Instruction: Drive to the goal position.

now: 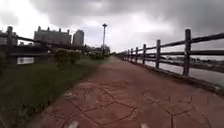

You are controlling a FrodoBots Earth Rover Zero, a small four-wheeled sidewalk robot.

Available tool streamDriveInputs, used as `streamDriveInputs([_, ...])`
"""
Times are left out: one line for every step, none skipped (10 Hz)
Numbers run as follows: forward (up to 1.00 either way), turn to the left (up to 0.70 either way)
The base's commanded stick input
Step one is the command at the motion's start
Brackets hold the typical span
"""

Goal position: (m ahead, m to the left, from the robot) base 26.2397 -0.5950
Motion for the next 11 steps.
streamDriveInputs([0.70,0.00])
streamDriveInputs([0.70,0.00])
streamDriveInputs([0.70,0.00])
streamDriveInputs([0.70,0.00])
streamDriveInputs([0.70,0.00])
streamDriveInputs([0.70,0.00])
streamDriveInputs([0.70,0.00])
streamDriveInputs([0.70,0.00])
streamDriveInputs([0.70,0.00])
streamDriveInputs([0.70,0.00])
streamDriveInputs([0.70,0.00])
